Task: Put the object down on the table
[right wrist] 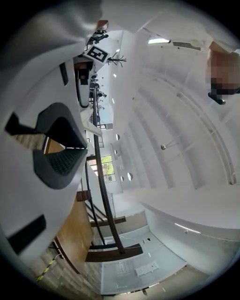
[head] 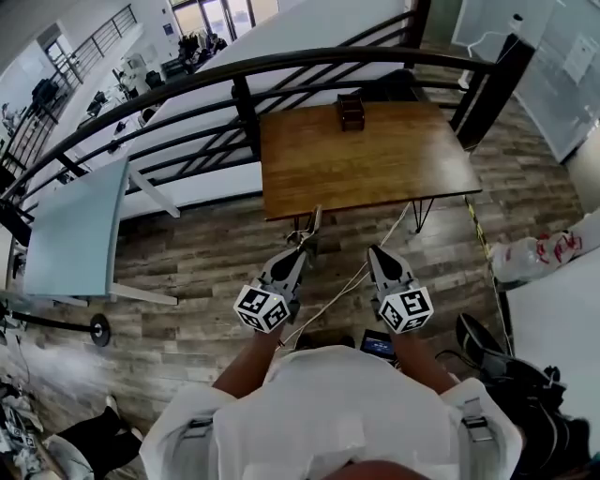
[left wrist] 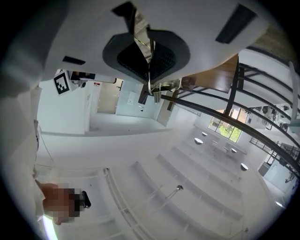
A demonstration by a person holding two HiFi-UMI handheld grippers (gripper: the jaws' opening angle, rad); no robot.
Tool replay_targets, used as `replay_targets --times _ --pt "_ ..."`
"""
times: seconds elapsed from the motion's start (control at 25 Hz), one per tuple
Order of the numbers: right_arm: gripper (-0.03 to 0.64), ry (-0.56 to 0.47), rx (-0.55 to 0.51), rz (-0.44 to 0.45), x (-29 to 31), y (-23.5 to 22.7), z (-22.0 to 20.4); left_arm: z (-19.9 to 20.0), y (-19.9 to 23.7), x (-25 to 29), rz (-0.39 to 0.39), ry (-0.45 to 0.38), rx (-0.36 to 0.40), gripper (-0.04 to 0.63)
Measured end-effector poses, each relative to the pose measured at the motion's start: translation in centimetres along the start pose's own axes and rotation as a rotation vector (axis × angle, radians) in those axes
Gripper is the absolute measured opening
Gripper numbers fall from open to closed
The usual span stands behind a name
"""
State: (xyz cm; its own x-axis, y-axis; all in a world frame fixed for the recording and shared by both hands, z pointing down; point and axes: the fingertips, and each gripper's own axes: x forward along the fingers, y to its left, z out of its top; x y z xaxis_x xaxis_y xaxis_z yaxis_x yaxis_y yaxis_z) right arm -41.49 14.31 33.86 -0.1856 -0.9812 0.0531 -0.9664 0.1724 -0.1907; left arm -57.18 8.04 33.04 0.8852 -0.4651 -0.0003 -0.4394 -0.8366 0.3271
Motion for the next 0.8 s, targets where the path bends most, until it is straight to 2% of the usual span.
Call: replay_targets --times 0.12,0.24,0.4,0.56,0.8 --pt "0.026 -0.018 -0.002 -0.018 -1.2 -0.7 0.6 -0.3 -0.8 0.4 -0.001 -0.001 -0.009 0.021" --pt "0.026 -0.021 0.001 -0.072 -3.3 -2.6 0.6 -1.1 -1.8 1.0 -0.004 0.006 -0.017 0.021" --pt "0.026 -0.047 0.006 -0.15 -5.9 -8.0 1.4 -1.5 -3.1 4.8 -0.016 0.005 -0.009 0.021" --pt "0.026 -0.091 0.016 -0.212 -9.9 -13.2 1.8 -2.3 -6.1 8.4 -0.052 -0.001 0.037 0.021" --pt "0.026 -0.092 0.04 -0.26 -15.8 -15.2 2.1 -2.2 -10.6 10.2 -0.105 0.015 0.012 0.021"
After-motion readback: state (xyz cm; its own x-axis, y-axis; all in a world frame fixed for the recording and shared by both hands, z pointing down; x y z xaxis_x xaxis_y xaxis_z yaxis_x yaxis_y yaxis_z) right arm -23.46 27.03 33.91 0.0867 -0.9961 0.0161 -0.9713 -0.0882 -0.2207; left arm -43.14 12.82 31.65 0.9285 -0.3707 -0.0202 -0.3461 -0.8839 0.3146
